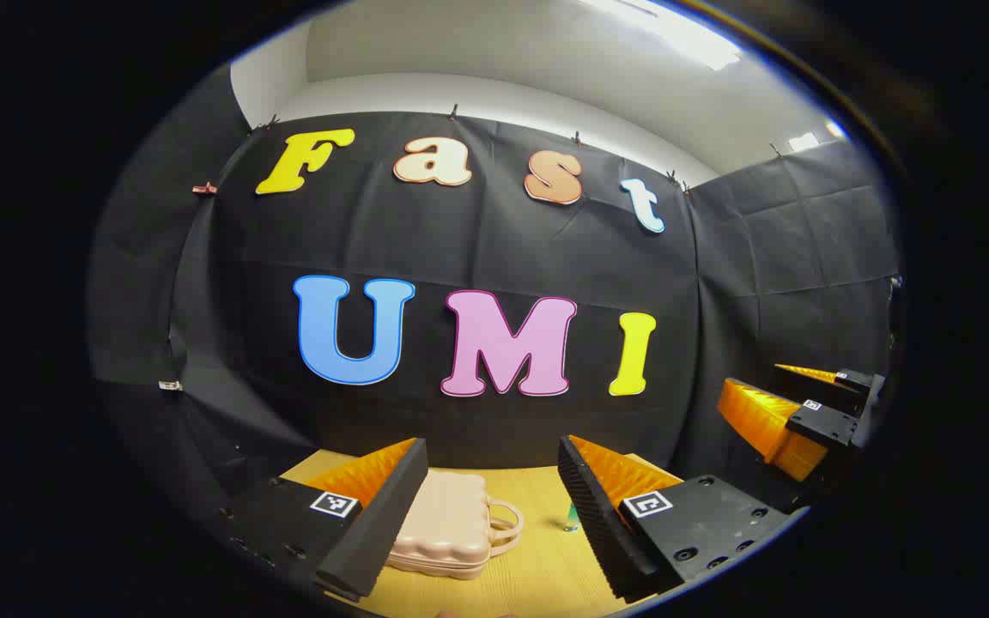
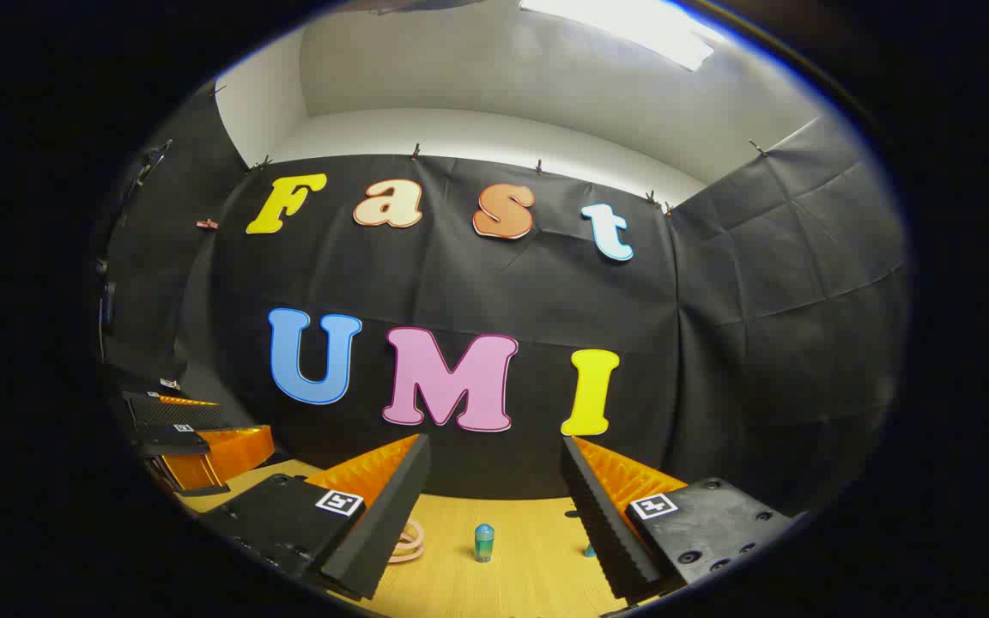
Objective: First open the suitcase, pack the skin care products into it, and then close the suitcase.
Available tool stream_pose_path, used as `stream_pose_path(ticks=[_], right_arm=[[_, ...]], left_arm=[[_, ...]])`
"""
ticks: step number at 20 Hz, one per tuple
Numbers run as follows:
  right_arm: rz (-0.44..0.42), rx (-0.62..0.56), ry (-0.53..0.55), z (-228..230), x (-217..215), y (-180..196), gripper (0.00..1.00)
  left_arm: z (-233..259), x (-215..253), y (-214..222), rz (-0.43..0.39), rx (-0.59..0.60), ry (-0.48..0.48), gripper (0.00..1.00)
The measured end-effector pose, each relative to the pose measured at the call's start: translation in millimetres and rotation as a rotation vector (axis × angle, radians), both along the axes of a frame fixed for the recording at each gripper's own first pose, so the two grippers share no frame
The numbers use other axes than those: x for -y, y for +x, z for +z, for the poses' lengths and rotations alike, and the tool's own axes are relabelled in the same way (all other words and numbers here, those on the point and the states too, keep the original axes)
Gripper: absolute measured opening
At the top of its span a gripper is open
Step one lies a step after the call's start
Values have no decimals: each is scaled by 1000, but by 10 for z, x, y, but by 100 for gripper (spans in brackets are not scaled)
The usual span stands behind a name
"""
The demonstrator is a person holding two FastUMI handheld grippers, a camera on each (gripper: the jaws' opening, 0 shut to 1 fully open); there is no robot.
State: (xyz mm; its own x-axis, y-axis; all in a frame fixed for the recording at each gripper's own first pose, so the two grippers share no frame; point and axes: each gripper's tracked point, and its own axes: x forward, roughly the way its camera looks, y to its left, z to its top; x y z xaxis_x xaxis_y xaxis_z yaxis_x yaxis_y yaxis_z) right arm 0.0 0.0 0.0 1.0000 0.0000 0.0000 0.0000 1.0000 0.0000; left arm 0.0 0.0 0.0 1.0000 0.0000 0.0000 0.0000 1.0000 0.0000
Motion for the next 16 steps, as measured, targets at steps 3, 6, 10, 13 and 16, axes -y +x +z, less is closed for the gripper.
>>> stream_pose_path(ticks=[3, 6, 10, 13, 16], right_arm=[[7, 25, 17, 73, 86, 335, 96], [8, 37, 19, 18, 138, 563, 96], [25, 18, 26, -108, 173, 688, 96], [30, -10, 38, -236, 159, 746, 96], [28, -18, 42, -293, 170, 823, 96]], left_arm=[[75, 25, 228, -3, 10, 27, 96], [46, -15, 488, 22, 10, 38, 96], [-20, -101, 666, 60, -2, 22, 96], [-96, -179, 765, 76, -13, 35, 96], [-135, -247, 848, 91, -25, 32, 96]])
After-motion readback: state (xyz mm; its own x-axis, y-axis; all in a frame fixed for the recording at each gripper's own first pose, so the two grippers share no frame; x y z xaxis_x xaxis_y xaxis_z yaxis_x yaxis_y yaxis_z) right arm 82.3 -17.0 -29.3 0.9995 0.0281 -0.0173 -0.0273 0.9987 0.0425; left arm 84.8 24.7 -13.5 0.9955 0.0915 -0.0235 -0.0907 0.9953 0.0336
